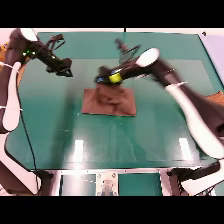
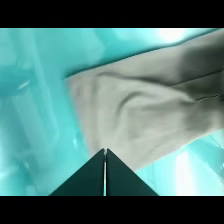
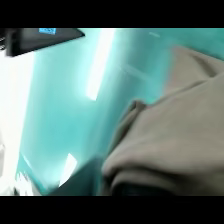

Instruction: Fold the shirts.

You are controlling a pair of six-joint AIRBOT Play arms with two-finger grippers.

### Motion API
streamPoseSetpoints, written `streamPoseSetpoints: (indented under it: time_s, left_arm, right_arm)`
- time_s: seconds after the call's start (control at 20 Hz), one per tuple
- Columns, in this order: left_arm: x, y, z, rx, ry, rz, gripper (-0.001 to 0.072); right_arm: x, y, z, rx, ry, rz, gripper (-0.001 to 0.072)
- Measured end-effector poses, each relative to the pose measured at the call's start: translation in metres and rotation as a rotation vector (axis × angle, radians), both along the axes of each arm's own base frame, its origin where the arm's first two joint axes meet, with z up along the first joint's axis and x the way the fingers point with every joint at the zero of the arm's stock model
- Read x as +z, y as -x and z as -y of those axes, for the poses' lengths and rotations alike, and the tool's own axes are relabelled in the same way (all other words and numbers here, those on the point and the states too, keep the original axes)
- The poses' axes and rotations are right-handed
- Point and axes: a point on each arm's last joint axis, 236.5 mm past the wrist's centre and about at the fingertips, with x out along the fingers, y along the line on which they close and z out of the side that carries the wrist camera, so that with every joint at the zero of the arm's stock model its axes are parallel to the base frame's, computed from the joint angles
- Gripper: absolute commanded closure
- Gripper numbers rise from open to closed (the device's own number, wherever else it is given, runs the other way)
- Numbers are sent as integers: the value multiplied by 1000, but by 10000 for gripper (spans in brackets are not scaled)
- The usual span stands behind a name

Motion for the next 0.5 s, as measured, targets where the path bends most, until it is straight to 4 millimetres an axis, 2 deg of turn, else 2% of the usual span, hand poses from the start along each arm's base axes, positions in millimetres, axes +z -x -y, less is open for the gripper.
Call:
streamPoseSetpoints:
  time_s: [0.05, 0.1, 0.15, 0.2, 0.25, 0.35, 0.5]
  left_arm:
    - [2, 1, -6, 9, -1, -4, 681]
    - [4, 3, -9, 12, -3, -9, 681]
    - [3, 4, -12, 13, -5, -18, 681]
    - [4, 4, -16, 20, -7, -18, 681]
    - [4, 4, -19, 24, -11, -18, 681]
    - [4, 5, -20, 26, -12, -20, 681]
    - [5, 4, -22, 31, -13, -18, 681]
  right_arm:
    - [-16, 4, -24, -5, -8, 5, 215]
    - [-31, 6, -41, -14, -12, 5, 268]
    - [-41, 5, -51, -28, -15, 11, 516]
    - [-50, 5, -54, -33, -11, 6, 683]
    - [-56, 3, -53, -40, -7, -5, 691]
    - [-64, -11, -31, -55, 9, -32, 691]
    - [-74, -31, 34, -69, 75, -91, 693]
